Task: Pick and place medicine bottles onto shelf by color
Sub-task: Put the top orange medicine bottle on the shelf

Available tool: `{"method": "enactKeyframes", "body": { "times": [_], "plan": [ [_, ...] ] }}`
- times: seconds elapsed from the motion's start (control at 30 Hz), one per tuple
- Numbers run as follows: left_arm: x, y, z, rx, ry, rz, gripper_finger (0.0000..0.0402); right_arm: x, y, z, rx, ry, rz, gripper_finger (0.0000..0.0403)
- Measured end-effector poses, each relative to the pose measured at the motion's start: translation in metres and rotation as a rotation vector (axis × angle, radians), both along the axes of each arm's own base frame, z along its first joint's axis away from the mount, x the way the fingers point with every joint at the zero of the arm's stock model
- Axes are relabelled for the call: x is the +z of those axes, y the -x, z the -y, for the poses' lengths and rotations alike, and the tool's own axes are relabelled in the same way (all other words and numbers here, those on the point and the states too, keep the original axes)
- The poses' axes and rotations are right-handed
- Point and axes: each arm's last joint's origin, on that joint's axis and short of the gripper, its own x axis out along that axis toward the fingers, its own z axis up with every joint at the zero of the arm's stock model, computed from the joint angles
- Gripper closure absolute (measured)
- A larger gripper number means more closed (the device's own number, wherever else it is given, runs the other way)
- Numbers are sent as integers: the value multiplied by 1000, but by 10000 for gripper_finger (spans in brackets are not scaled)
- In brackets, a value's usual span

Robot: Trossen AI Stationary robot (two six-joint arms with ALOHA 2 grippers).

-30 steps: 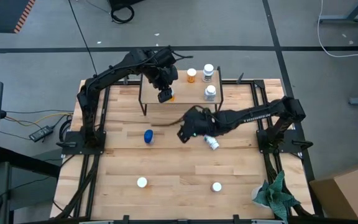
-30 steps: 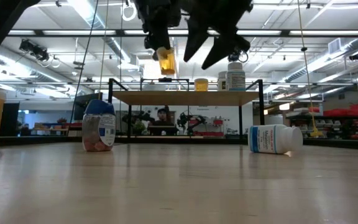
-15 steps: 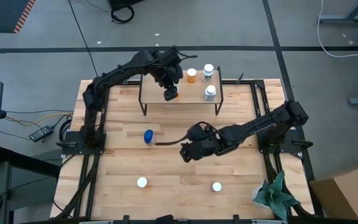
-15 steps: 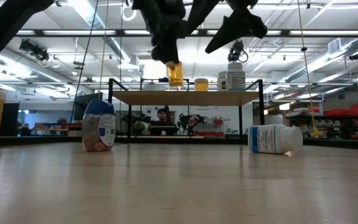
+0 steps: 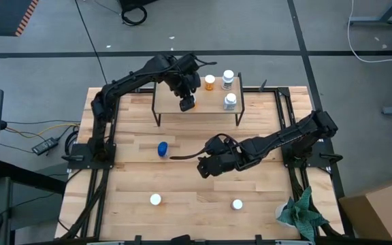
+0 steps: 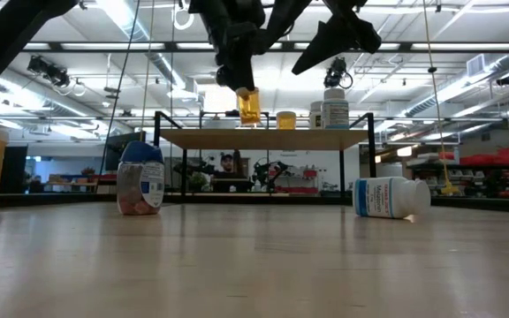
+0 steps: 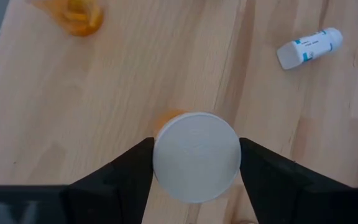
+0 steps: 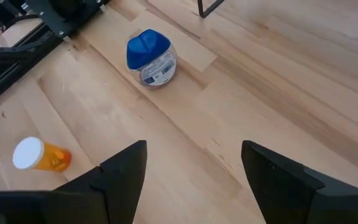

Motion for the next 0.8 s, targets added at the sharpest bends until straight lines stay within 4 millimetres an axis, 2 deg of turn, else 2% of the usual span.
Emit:
{"method": "enactKeyframes", "body": {
  "times": [0.4, 0.8],
  "plan": [
    [-6, -3, -2, -6, 0, -16, 176, 0, 0, 0, 0, 0, 2, 132],
    [-6, -4, -3, -3, -8, -9, 160, 0, 0, 0, 0, -1, 4, 132]
  ]
}}
